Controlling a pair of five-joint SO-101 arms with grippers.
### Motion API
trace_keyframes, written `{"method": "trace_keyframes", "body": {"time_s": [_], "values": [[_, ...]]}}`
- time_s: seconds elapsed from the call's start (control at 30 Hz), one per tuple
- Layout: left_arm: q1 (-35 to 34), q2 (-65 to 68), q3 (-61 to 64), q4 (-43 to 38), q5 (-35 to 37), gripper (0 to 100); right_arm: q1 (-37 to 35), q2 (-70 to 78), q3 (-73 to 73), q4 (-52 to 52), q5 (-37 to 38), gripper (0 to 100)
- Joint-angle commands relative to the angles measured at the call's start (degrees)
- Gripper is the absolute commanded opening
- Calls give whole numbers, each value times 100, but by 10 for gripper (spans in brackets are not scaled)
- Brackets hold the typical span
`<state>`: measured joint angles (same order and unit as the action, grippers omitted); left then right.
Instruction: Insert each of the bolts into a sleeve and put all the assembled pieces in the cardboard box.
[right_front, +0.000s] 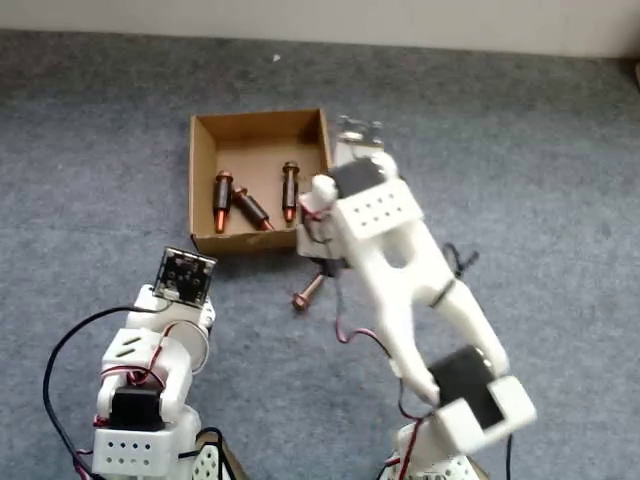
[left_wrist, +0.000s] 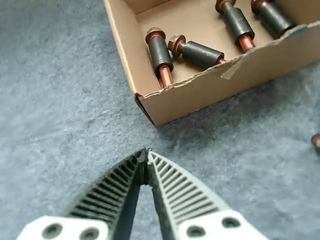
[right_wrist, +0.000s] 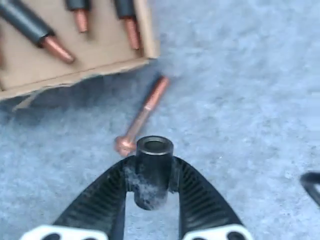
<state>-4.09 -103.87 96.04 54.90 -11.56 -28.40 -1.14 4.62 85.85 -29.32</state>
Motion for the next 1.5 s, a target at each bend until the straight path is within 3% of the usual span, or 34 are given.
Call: {"method": "trace_keyframes", "body": {"time_s": [0.0, 0.27, 0.33, 0.43, 0.6, 0.83, 1.23, 1.47], "values": [[-66, -31, 110, -9, -510, 7, 479, -963, 813, -558, 105, 5], [-31, 4, -470, 26, -853, 14, 1648, -1842, 2791, -2062, 62, 5], [48, 4, -620, 44, -844, 60, 1833, -1842, 3108, -2440, 53, 5], [497, 13, -945, 501, -835, 121, 2000, -1842, 3565, -3029, 44, 5], [1604, 22, -1560, 1319, -835, 122, 2510, -1842, 4022, -3767, -475, 5], [2571, 356, -1877, 1266, -607, 127, 3196, -1842, 4110, -4207, -826, 5], [3626, 5481, -4567, 299, -431, 127, 3389, -1842, 4374, -4796, -923, 5], [3679, 8541, -6062, -132, -431, 127, 3389, -1842, 4374, -4796, -923, 5]]}}
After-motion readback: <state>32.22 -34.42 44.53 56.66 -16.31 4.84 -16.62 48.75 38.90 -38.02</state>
